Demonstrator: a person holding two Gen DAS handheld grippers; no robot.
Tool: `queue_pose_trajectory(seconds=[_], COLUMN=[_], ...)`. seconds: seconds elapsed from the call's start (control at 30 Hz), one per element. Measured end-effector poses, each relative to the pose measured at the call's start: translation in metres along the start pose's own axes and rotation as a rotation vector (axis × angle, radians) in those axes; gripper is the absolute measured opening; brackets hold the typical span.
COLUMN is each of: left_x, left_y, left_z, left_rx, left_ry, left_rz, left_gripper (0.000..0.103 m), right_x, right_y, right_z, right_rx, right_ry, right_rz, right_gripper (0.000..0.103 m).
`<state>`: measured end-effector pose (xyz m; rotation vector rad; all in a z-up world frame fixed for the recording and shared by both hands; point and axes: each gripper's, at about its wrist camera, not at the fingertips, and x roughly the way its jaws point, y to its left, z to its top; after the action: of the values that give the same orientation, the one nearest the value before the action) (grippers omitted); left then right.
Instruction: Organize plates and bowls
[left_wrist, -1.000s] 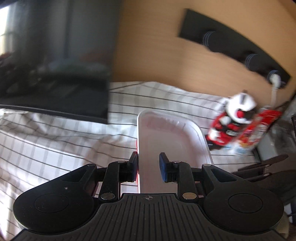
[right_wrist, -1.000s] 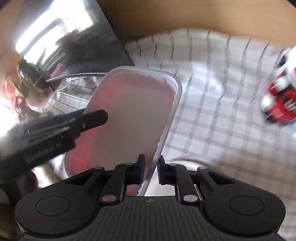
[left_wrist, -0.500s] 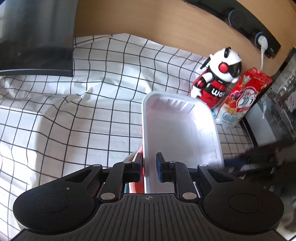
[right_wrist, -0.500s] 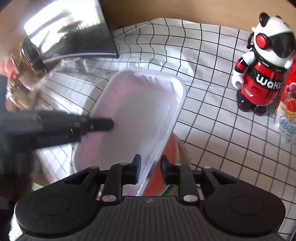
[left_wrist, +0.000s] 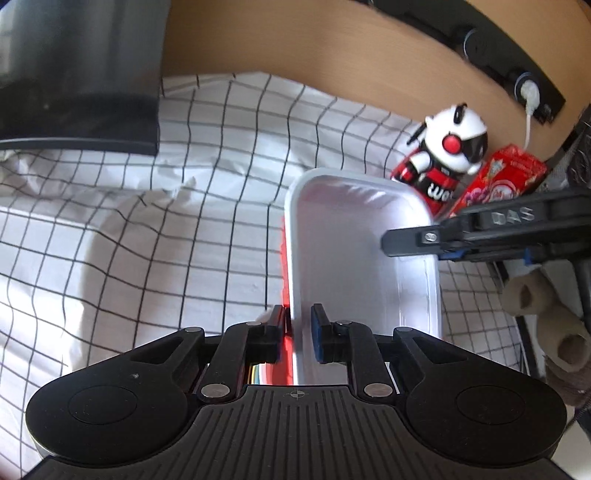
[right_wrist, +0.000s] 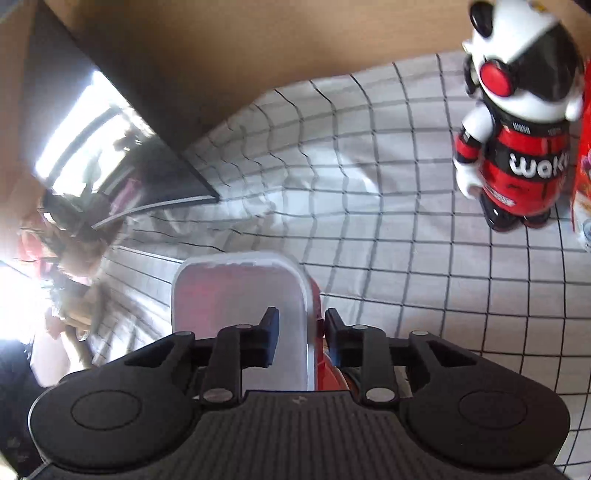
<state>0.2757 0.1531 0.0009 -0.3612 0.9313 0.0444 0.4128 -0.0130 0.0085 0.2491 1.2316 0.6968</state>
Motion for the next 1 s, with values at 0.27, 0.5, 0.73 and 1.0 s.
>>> queue_pose_trajectory(seconds=[0.27, 0.5, 0.73, 1.0], left_x=[-0.005, -0.005, -0.014, -0.006], left_y=[-0.004, -0.004, -0.001, 0.004], left_z=[-0.003, -0.009, 0.002, -0.004], left_rx=[0.002, 0.008, 0.009, 0.007], left_ry=[0.011, 0.035, 0.006, 0.07], left_rz=[-0.037, -0.058, -0.091, -0.035], left_gripper=[0.02, 0.022, 0.022, 0.021], right_x=[-0.023, -0.016, -0.021, -0.02], right_y=[0.0, -0.015, -0.014, -0.015], right_z=[-0.016, -0.037, -0.043, -0.054], right_rx=[-0.064, -0.02, 0.037, 0.061], right_ry=[-0.012, 0.019, 0.002, -0.004], right_rz=[0.039, 0.017, 0.023, -0.025], right_gripper=[0.026, 0.024, 0.024, 0.025])
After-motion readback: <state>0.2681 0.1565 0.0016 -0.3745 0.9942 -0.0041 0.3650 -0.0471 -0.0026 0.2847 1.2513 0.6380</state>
